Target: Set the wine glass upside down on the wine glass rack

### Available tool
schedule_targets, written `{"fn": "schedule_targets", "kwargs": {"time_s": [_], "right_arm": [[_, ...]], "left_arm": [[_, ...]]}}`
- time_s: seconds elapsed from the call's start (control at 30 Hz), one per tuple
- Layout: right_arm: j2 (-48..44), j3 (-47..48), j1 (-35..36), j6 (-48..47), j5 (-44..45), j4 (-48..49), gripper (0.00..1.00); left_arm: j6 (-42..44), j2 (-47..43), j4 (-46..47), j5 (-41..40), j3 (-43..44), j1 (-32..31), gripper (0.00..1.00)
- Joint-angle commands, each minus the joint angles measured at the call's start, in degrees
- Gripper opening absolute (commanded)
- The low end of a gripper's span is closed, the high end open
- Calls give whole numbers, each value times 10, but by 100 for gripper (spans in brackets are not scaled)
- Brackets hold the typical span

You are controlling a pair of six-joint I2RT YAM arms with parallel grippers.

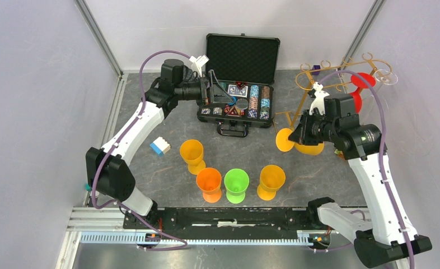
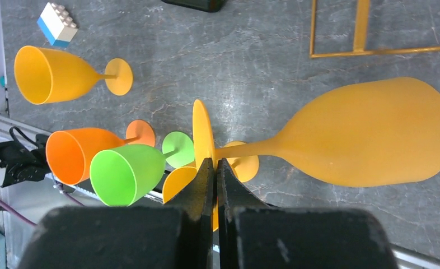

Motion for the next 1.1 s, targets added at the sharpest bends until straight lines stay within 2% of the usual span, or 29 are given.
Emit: {"fn": "schedule_targets", "kwargs": {"time_s": [0.0,0.17,0.43,0.57,0.7,1.07], "right_arm": [[-1,28,-28,-13,9,-29,0],[6,35,-102,-20,-45,-28,0],[9,15,-276,-7,-261,30,0],[3,14,-348,51,-333,62,0],[-10,19,-387,137,-355,125,0],[-48,4,-493,285,-370,250,0]], "left_arm": [[-4,5,30,15,10,4,100],[-22,8,52,27,4,3,100],[-34,9,66,33,-2,3,100],[-39,13,71,37,-1,4,100],[-44,16,76,40,3,4,100],[-53,22,90,44,8,4,100]]}}
